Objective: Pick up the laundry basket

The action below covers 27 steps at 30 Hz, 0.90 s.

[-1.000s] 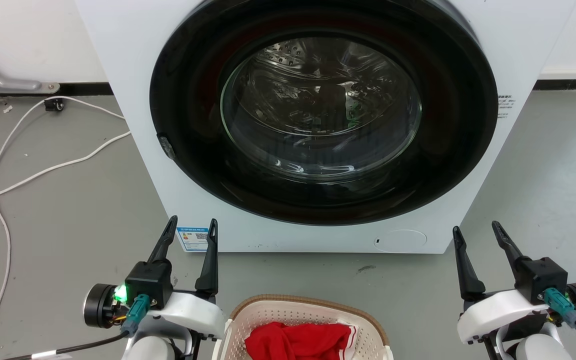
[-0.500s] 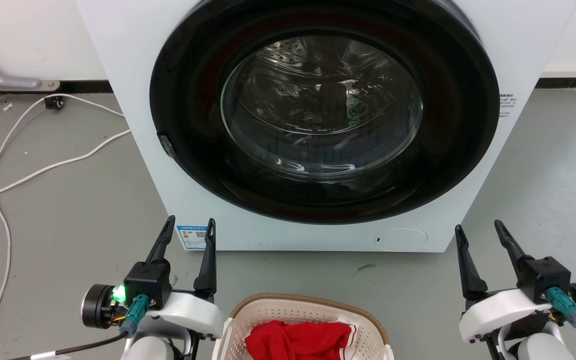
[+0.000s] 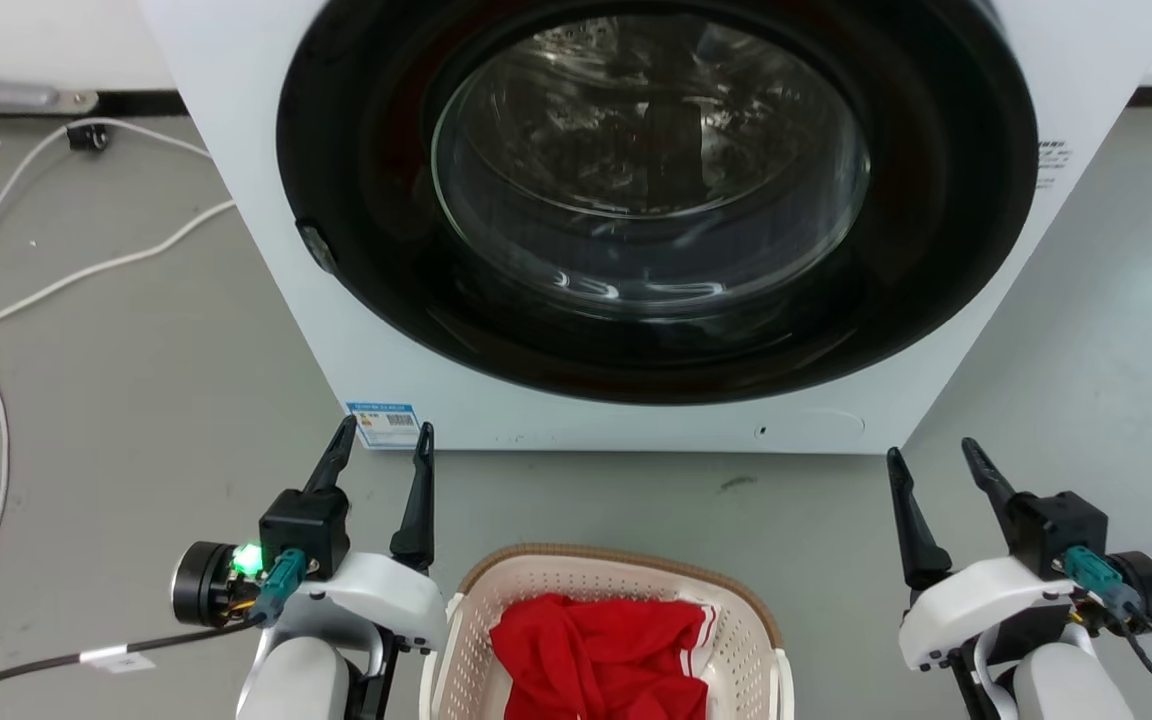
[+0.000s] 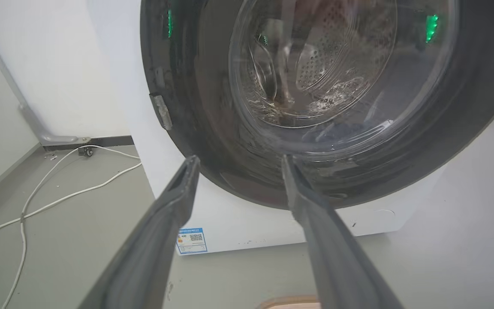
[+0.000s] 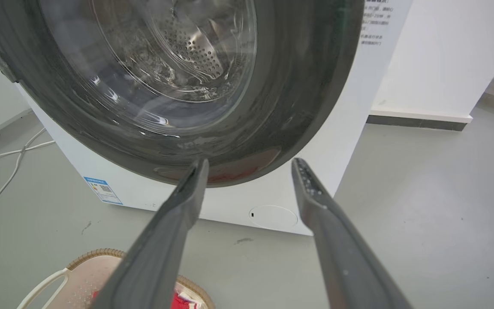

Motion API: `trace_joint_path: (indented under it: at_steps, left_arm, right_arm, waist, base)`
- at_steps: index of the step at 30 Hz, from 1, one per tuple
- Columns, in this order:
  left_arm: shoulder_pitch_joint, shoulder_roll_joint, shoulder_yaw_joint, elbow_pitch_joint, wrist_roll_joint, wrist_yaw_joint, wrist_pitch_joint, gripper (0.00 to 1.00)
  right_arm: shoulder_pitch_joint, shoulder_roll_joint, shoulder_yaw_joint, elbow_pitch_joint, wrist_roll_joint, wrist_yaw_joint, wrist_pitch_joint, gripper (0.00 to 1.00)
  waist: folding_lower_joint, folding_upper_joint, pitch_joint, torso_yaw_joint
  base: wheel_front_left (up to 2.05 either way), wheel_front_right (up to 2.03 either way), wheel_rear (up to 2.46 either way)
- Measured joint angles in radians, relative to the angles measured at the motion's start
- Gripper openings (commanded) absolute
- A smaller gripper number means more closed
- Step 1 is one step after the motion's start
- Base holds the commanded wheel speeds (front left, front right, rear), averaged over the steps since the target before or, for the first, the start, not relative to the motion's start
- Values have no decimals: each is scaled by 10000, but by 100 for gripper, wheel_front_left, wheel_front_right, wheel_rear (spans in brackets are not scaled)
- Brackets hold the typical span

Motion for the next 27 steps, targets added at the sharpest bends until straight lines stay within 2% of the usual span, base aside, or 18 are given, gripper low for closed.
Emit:
trace_joint_path:
  at_steps: [16,27]
  left_arm:
    - [-1594,17,92,3645,-370,-405,0,100]
    - [-2764,274,-119,6211,-711,-598,0,100]
  right_arm:
    - [-1406,2,930,2832,917,0,416,100]
    - [-2593,6,2458,4796,2470,2,1229,100]
  waist:
    - [1,0,1881,-104]
    - [0,-1,3098,-256]
  base:
    - [0,0,0]
    - [0,0,0]
